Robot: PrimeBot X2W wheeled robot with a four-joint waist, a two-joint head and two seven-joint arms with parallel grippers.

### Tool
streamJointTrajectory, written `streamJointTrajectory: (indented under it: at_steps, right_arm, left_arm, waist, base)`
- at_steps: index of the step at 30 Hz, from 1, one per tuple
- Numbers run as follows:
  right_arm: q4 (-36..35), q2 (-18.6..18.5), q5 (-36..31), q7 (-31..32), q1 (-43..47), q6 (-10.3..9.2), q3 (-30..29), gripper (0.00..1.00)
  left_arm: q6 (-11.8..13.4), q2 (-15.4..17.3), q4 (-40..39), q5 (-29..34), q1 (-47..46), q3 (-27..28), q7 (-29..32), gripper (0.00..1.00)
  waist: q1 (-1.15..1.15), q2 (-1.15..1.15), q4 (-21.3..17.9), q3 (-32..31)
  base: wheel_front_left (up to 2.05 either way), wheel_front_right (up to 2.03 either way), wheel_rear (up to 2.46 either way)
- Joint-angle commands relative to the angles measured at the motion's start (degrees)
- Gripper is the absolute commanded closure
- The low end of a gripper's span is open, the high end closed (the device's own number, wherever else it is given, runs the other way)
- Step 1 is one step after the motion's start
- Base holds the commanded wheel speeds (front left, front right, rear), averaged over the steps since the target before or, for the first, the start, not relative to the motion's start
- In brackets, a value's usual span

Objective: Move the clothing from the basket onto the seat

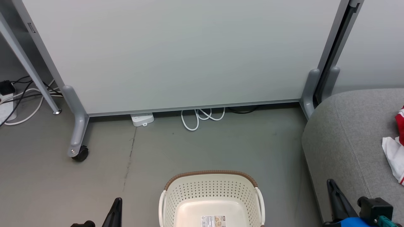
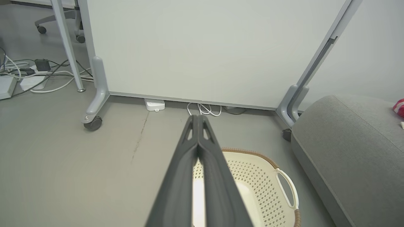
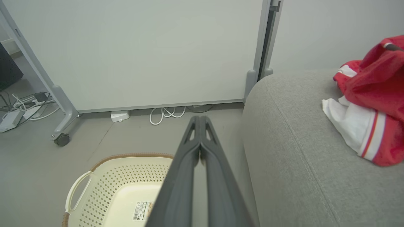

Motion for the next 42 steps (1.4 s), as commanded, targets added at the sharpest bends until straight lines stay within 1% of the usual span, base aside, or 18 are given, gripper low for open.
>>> streamJointTrajectory:
  at_steps: [1, 13, 14, 27, 42]
  right_arm:
    - [-0.18, -0.06, 3.76, 0.75, -0.88, 0.0, -0.35, 1.0]
    - [0.55, -0.1, 17.94, 2.16, -2.52, 0.0, -0.18, 1.0]
    - [0.55, -0.1, 17.94, 2.16, -2.52, 0.0, -0.18, 1.0]
    - [1.43, -0.14, 31.22, 3.64, -4.17, -0.01, -0.2, 1.0]
    - [2.39, -0.19, 44.21, 5.15, -5.89, -0.01, -0.29, 1.0]
  left_arm:
    - [-0.01, 0.13, -0.86, -3.22, -0.96, 0.53, 0.86, 1.0]
    - [-0.04, 0.19, -1.86, -15.43, -2.18, 2.18, 4.15, 1.0]
    - [-0.04, 0.19, -1.86, -15.43, -2.18, 2.18, 4.15, 1.0]
    - [-0.08, 0.26, -2.79, -26.92, -3.33, 3.73, 7.25, 1.0]
    - [-0.13, 0.33, -3.71, -38.23, -4.42, 5.28, 10.33, 1.0]
  waist:
    - [0.0, 0.0, -0.07, 0.03]
    - [0.0, 0.0, -0.42, 0.17]
    - [0.0, 0.0, -0.42, 0.17]
    - [0.0, 0.0, -0.81, 0.33]
    - [0.0, 0.0, -1.24, 0.51]
  base:
    - [0.0, 0.0, 0.0]
    - [0.0, 0.0, 0.0]
    - [0.0, 0.0, 0.0]
    - [0.0, 0.0, 0.0]
    - [0.0, 0.0, 0.0]
